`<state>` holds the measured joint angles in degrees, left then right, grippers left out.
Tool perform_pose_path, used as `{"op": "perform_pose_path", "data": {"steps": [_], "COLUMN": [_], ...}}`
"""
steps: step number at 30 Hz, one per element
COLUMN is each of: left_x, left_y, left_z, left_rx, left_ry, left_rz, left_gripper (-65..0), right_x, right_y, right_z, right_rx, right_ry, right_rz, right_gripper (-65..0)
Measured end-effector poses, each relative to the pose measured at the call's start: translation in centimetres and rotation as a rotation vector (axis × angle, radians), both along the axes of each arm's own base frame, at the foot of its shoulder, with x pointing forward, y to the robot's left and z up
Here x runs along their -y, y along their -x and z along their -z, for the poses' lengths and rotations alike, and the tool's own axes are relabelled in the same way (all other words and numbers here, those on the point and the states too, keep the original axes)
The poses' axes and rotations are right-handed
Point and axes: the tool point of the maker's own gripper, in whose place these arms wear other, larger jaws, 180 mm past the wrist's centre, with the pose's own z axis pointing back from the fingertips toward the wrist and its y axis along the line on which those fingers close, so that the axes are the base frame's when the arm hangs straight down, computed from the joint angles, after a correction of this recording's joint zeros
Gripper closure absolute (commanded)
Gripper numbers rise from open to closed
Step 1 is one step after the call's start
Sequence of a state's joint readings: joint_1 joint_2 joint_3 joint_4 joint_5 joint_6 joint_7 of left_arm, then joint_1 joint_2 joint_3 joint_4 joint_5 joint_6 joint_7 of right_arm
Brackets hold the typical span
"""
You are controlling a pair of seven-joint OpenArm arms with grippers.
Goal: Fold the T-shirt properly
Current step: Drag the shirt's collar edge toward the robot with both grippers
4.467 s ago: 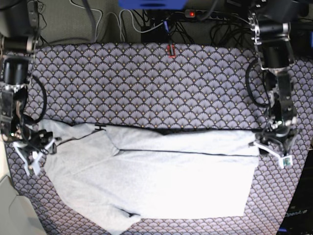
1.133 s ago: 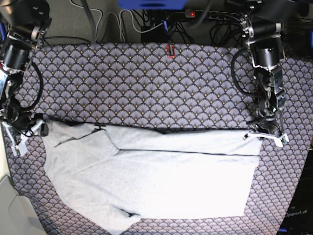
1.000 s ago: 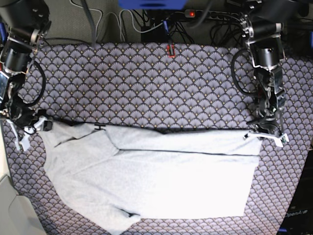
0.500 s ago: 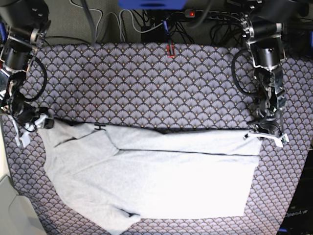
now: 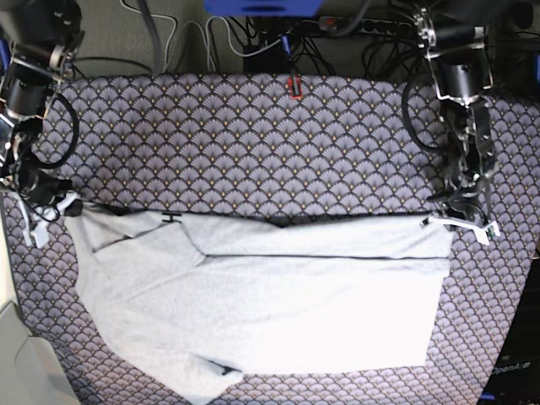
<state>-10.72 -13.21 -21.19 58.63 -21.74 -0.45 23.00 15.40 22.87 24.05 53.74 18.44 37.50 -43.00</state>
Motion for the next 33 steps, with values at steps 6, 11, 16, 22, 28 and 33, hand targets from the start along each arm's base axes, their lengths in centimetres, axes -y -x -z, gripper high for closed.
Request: {"op": "perform_pose_path", "data": {"steps": [6,11,16,22,28,33], "left_x": [-0.8,-1.4,-1.0,-0.3,0.5,-1.5], "left_y": [0.1,2.0,3.3,5.0,7.9,10.3], "left_z": [-0.6,-0.7,-1.3,-2.5,-2.3,-3.4], "left_rx": [-0.008,-0.019,-0.046,-0.06,-0.111,-0.131], "left_ry": [-0.015,-0.05,-0.061,-0.086,-0.088,-0.091], "left_rz": [0.003,0.019,0.051,0.094,0.123,0.069], "left_gripper": [-0.5,-0.5,-0.5,-0.5,-0.5,-0.5], "right_x": [-0.1,0.0,-0.3,0.6,1.3,0.7], "right_y": [2.1,4.2,6.4,9.1,11.0,13.3], "right_z": [0.1,-0.1,-0.3,-0.2,0.2,0.1], "right_rx": [-0.012,-0.063,-0.086,-0.11,-0.118,-0.144], "right_ry": [0.051,0.118,0.171,0.191,0.188,0.229], "right_rz": [-0.061,-0.108,-0.148,-0.129,-0.108,-0.14], "right_gripper": [0.0,0.0,0.0,0.0,0.0,0.0]}}
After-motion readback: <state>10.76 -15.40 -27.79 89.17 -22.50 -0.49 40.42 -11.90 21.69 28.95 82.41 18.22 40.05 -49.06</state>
